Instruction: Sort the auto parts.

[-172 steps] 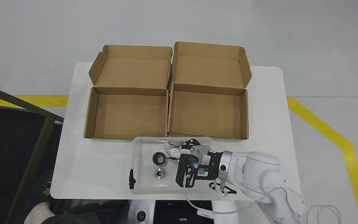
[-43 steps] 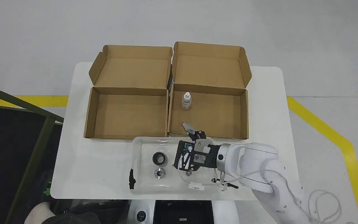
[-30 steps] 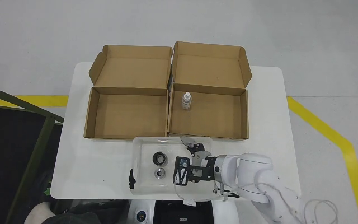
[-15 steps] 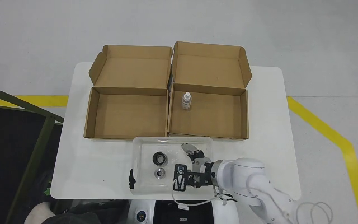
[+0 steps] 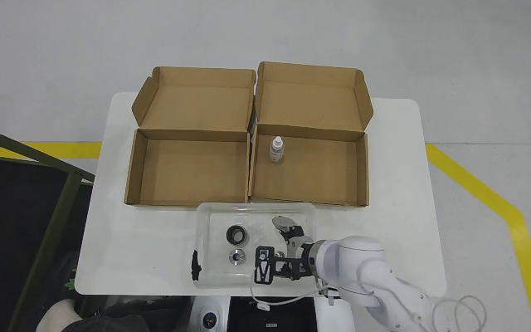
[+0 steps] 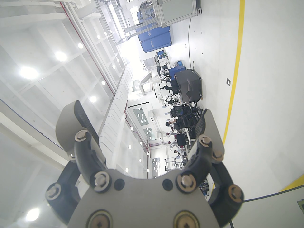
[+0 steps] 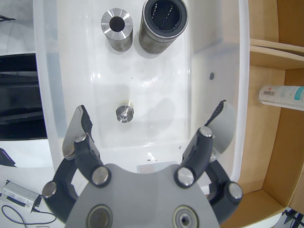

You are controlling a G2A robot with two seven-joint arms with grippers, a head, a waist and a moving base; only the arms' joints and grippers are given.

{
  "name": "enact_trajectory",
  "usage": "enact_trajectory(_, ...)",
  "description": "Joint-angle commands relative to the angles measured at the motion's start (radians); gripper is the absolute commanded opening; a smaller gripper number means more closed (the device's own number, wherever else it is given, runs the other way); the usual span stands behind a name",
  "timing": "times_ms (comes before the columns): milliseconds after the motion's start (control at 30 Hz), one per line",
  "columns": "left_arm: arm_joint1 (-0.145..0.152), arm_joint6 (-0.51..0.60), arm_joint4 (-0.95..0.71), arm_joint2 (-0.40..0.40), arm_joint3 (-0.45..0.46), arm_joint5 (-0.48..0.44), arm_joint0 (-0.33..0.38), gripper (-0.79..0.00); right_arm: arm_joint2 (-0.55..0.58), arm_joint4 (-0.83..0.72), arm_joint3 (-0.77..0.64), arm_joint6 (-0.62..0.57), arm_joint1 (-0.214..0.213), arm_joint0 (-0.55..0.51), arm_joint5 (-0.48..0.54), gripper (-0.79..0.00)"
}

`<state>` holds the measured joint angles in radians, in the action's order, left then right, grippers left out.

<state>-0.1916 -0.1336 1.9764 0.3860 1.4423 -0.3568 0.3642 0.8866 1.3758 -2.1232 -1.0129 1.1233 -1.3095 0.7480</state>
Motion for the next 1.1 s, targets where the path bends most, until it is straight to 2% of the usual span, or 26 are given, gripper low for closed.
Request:
enact_trajectory(0,0.0,0.0,0.0,0.0,0.0,0.0,0.0,0.0,-0.01,-0.004,0.011,-0.009,0.001,0.007,-0.002,0.0)
enact_trajectory(400,0.0,0.0,0.0,0.0,0.0,0.0,0.0,0.0,-0.055,-0.021,0.06,-0.052,0.005,0.042,-0.02,0.0)
enact_trajectory(567,0.0,0.0,0.0,0.0,0.0,0.0,0.0,0.0,-0.069,-0.029,0.074,-0.062,0.006,0.05,-0.026,-0.046)
enact_trajectory(800,0.0,0.0,0.0,0.0,0.0,0.0,0.0,0.0,-0.081,-0.036,0.086,-0.077,0.005,0.055,-0.033,-0.206)
enact_trajectory(900,0.0,0.0,0.0,0.0,0.0,0.0,0.0,0.0,-0.085,-0.04,0.09,-0.084,0.004,0.056,-0.035,-0.308)
enact_trajectory(1067,0.0,0.0,0.0,0.0,0.0,0.0,0.0,0.0,-0.09,-0.046,0.094,-0.096,0.002,0.058,-0.039,-0.397)
